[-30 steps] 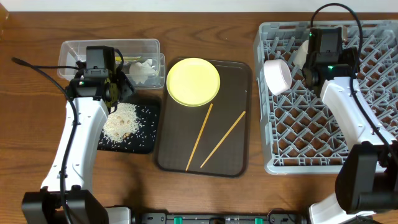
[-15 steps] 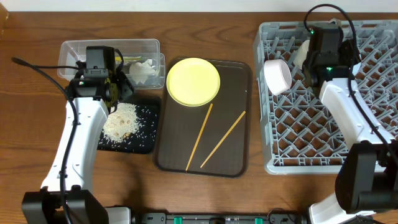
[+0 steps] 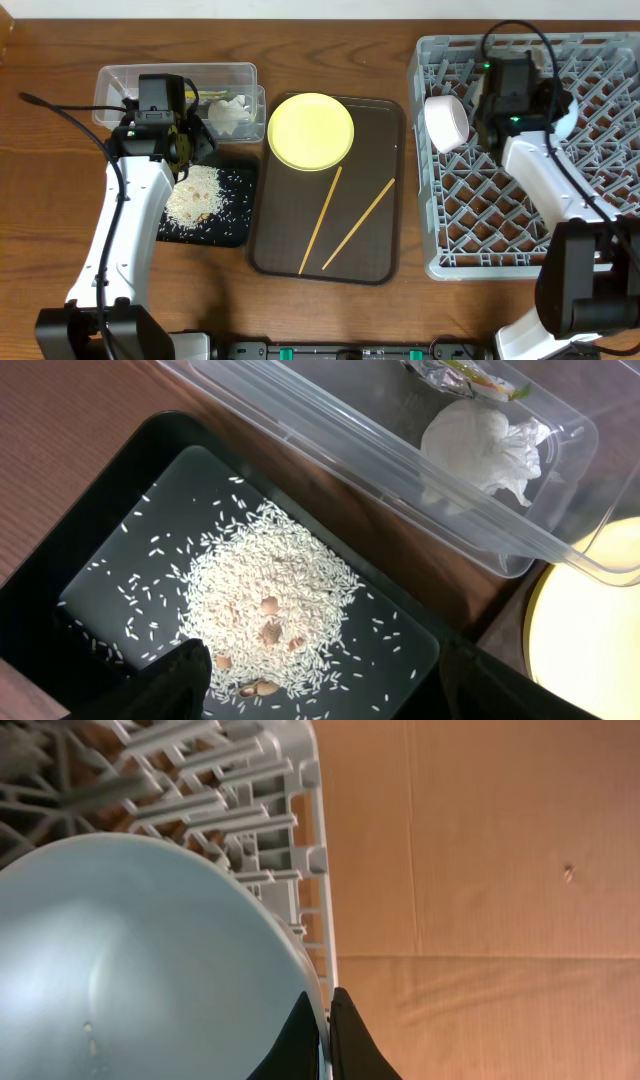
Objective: Sort waste into correct bins and load items into the dishwasher rack
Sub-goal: 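Lower the blue bowl upright into the rack and release it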
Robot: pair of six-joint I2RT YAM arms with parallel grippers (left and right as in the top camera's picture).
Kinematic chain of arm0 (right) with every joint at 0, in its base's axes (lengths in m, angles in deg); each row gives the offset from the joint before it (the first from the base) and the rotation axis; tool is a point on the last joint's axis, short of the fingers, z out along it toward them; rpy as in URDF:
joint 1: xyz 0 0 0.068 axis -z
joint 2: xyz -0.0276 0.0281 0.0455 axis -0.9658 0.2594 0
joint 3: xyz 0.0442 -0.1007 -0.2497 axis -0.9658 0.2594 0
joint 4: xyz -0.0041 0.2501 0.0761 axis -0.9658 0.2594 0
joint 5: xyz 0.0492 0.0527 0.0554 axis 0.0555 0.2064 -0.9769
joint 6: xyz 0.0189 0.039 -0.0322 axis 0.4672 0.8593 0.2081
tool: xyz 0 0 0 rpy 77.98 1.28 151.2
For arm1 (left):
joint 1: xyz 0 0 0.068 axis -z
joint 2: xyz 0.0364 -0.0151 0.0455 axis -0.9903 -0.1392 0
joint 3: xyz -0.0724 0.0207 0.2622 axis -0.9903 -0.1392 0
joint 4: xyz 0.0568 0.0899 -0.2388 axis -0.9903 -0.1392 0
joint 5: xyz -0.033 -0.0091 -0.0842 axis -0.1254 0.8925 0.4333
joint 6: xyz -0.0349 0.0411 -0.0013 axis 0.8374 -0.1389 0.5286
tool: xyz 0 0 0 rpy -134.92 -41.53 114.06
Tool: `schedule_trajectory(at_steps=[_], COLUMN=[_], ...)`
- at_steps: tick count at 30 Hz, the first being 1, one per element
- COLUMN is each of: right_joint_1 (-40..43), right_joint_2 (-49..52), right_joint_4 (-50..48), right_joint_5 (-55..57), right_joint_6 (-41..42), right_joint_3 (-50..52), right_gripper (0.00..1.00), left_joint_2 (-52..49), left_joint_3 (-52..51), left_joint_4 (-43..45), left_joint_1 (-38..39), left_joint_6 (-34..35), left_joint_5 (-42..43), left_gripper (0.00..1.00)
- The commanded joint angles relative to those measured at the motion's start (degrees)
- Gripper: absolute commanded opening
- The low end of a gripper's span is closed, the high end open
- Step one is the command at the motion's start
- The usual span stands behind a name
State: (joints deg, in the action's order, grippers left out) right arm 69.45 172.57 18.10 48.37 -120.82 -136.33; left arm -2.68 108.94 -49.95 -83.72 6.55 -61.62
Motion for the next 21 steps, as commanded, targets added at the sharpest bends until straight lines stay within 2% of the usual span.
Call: schedule_trajectory(at_steps=[1,10,12,15,17,19,21], right_joint_1=[-3.21,-6.21,-7.19,-9.14,-10.10,-10.95,-11.34], right_joint_2=[1.49,1.57,1.57,1.57,1.55,1.55,1.53], right_joint_4=[0.31,0.79,2.16,5.53,7.85,8.90,9.09], right_joint_5=[-0.68,-0.76,-1.60,-3.21,-5.77,-7.32,-7.61], right_joint_6=[2.01,2.03,3.58,9.99,13.11,16.92,20.04], right_joint_3=[1.07,1.09,1.09,1.09,1.09,1.09,1.07], right_gripper=[0.01,0.01,0.04,0.29,0.41,0.56,0.66], left_joint_2=[0.11,0.11,0.11,0.11,0.11,0.11,0.11], left_joint_3=[-0.57,-0.57,-0.57,-0.57,-0.57,-0.57,-0.57], left_joint_4=[-0.13,-0.35,-0.35,-0.35,-0.33,-0.33,-0.33], left_joint_1=[-0.15,-0.15,-0.15,-0.15,-0.15,-0.15,-0.15], left_joint_6=[0.26,0.26,0.26,0.26,0.26,0.26,0.26], left_joint_5=[-0.92,-0.92,-0.92,-0.92,-0.92,-0.92,-0.92], left_gripper=[0.76,0.76,0.76,0.76,0.76,0.76,0.76])
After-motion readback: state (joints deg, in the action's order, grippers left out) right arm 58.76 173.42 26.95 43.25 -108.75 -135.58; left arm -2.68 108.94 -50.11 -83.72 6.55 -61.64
